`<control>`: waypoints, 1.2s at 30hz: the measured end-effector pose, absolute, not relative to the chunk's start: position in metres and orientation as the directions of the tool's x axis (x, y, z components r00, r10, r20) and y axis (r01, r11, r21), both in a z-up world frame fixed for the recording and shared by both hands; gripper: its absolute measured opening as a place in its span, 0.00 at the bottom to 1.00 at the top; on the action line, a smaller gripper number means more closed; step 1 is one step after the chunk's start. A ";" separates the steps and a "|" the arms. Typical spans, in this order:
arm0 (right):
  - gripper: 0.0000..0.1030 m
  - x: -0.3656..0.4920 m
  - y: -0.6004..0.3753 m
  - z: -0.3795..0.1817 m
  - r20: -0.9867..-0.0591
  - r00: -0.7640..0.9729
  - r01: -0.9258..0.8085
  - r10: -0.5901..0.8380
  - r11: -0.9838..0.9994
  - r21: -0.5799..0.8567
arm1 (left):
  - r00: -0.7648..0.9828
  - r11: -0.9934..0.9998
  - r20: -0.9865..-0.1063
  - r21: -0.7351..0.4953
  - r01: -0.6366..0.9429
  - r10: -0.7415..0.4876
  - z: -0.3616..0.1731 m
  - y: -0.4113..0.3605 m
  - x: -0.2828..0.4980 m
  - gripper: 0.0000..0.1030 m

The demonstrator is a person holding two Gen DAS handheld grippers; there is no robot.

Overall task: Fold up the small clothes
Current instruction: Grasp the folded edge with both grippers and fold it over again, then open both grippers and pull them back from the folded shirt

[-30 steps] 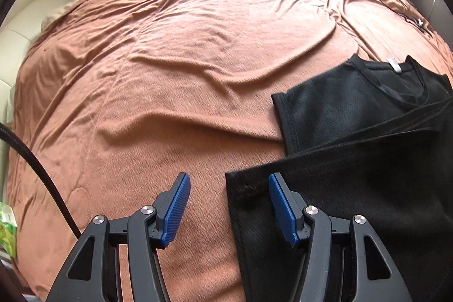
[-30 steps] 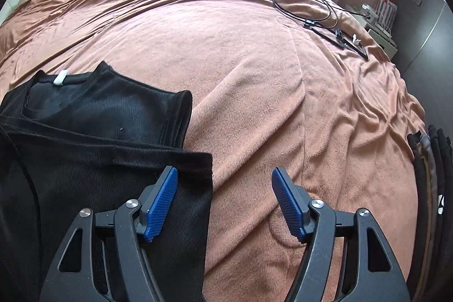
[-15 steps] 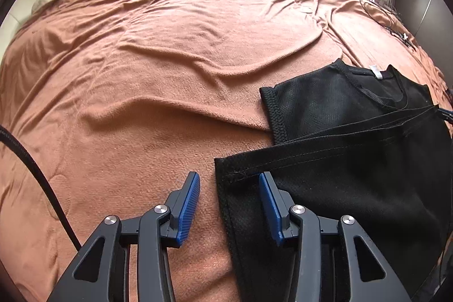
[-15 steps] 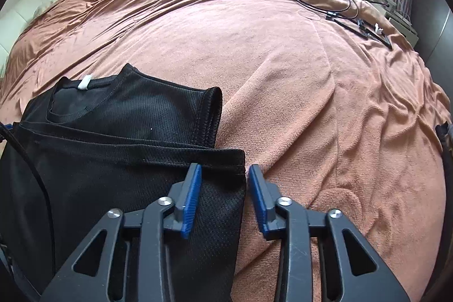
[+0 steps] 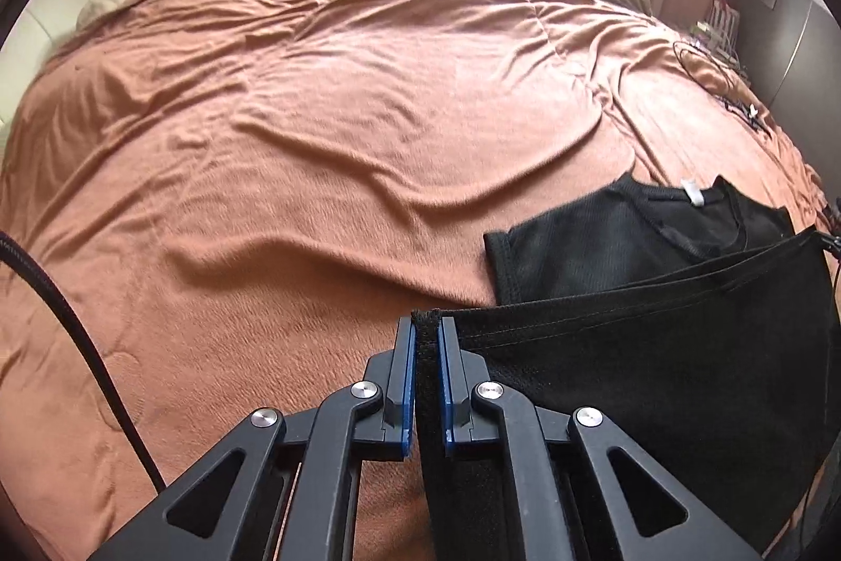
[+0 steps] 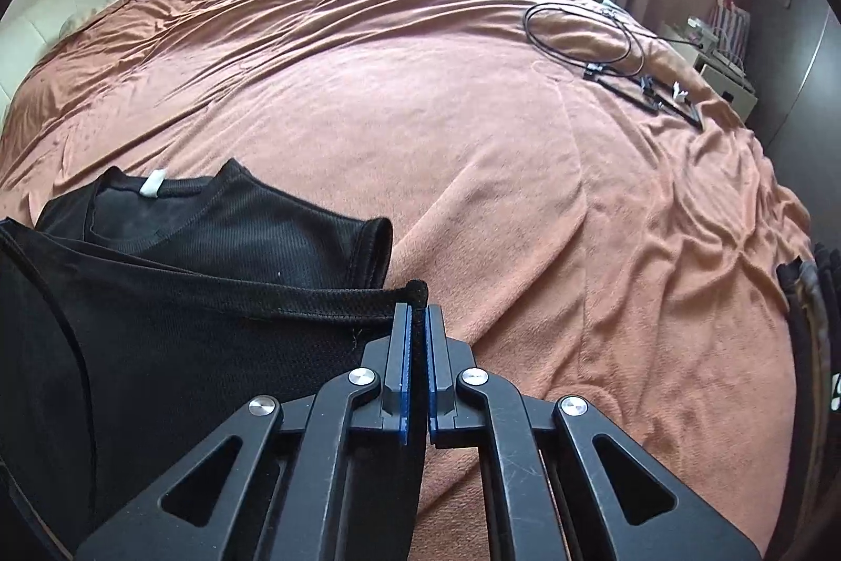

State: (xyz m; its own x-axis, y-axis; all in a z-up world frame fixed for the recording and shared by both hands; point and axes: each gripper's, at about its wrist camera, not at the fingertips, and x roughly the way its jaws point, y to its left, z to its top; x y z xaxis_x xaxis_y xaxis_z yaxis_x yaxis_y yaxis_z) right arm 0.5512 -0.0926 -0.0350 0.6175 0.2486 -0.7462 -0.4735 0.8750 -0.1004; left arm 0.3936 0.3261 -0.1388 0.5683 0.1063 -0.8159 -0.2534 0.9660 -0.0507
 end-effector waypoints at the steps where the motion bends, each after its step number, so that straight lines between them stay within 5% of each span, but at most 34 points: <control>1: 0.01 0.552 -0.092 -0.033 -0.743 0.621 -0.470 0.248 0.877 -0.101 | 0.571 0.966 -0.813 -0.044 -0.254 0.113 -0.135 0.326 0.396 0.08; 36: 0.01 0.635 -0.047 -0.056 -0.770 0.612 -0.425 0.181 0.896 -0.127 | 0.529 0.965 -0.823 0.085 -0.248 0.209 -0.164 0.348 0.496 0.08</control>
State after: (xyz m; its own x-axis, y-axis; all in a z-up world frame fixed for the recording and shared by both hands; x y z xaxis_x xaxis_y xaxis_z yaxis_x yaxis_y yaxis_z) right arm 0.6351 -0.0471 -0.0559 0.6117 0.1805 -0.7702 -0.4246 0.8964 -0.1272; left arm 0.4962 0.3476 -0.1635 0.5290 0.2087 -0.8225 -0.2484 0.9649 0.0850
